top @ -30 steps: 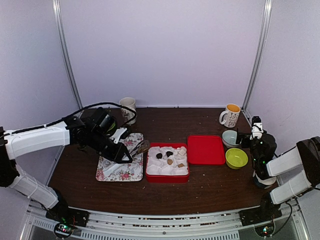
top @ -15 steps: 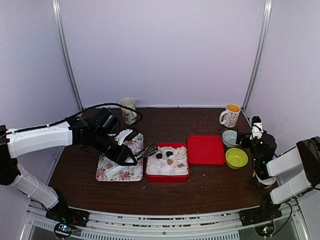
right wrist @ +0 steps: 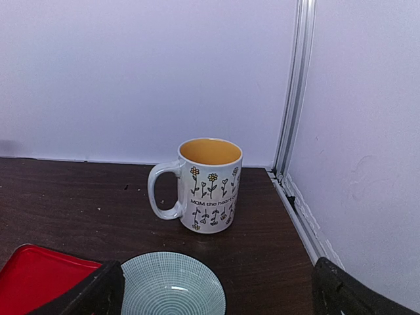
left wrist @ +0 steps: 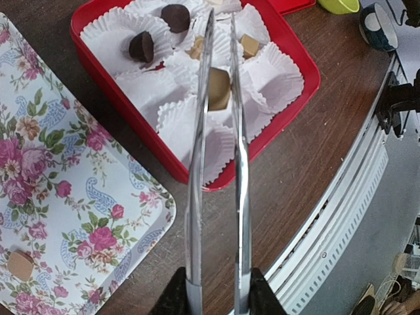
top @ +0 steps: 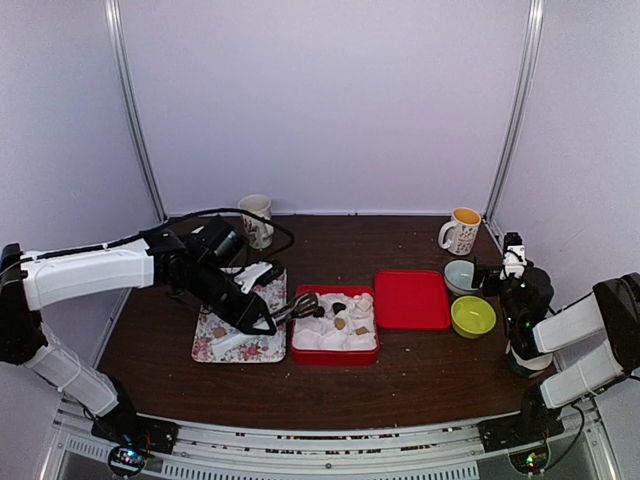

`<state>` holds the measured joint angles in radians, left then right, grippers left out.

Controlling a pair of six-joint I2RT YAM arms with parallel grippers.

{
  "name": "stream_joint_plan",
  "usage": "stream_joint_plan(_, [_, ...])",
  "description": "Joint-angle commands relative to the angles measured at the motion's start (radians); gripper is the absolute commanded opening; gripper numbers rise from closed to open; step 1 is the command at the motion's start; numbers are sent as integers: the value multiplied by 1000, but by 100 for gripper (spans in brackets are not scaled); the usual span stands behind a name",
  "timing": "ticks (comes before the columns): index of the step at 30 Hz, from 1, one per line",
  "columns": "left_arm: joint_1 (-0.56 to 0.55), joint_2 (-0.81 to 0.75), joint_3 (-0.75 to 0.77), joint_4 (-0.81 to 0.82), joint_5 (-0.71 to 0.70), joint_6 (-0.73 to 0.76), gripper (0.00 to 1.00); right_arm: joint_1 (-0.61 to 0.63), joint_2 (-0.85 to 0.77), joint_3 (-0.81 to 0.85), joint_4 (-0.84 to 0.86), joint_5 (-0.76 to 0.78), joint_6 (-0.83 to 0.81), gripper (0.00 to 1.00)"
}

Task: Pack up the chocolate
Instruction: Place the fake chocolate in the empty pocket of the box.

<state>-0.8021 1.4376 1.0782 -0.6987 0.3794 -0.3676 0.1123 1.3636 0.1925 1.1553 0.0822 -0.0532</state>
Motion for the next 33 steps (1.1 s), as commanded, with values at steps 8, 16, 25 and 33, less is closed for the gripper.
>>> stream_joint_plan(8, [-20,84,69,-58,-90,29,20,-6,-7,20,2,-7,4,100])
stream_joint_plan(16, [-22,134,113,-37,-105,31,21,-6,-7,18,1,-6,4,100])
stream_joint_plan(25, [-22,190,149,-76,-139,40,24,-6,-8,19,1,-7,4,100])
stream_joint_plan(33, [-22,179,144,-69,-173,41,36,-6,-7,19,1,-7,4,100])
